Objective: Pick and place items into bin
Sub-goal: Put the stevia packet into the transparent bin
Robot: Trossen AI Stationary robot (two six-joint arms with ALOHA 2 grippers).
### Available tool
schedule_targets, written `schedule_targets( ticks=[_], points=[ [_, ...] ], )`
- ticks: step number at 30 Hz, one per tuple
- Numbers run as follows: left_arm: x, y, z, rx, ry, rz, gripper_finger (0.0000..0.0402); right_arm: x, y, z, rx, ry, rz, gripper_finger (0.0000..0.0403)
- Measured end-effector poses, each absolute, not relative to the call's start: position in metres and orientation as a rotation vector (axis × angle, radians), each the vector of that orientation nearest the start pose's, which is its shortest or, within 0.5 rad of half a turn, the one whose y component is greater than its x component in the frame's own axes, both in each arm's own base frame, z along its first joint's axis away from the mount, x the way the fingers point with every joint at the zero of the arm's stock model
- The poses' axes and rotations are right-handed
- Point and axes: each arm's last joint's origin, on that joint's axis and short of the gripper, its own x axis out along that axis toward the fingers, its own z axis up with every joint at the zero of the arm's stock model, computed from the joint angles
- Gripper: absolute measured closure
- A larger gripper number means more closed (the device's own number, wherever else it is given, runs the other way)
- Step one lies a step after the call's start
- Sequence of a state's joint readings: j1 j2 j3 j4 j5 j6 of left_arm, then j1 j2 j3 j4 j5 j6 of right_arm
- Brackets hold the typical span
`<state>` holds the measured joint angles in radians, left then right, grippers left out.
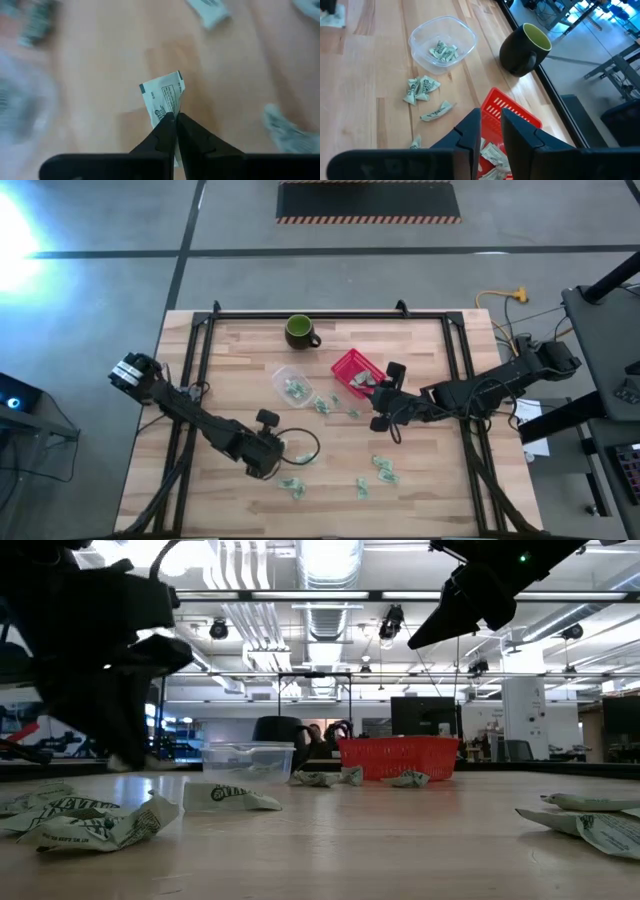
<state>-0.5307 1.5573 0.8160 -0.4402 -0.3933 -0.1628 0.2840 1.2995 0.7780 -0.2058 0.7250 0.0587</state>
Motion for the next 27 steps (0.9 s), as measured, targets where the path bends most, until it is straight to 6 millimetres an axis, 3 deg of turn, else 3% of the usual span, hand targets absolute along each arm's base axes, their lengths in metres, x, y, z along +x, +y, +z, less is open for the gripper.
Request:
schedule_targets(
  ticks=[11, 27],
  points=[
    [0.238, -0.1, 0.19, 0.644, 0.932, 0.107, 0.0401, 0.252, 0.056, 0.222, -0.144, 0.63, -0.405, 0.0343],
    [0.236, -0.029, 0.189, 0.735, 0.837, 0.159, 0.0402, 0.235, 0.055, 0.187, 0.104, 0.67, -0.462, 0.0344]
  ],
)
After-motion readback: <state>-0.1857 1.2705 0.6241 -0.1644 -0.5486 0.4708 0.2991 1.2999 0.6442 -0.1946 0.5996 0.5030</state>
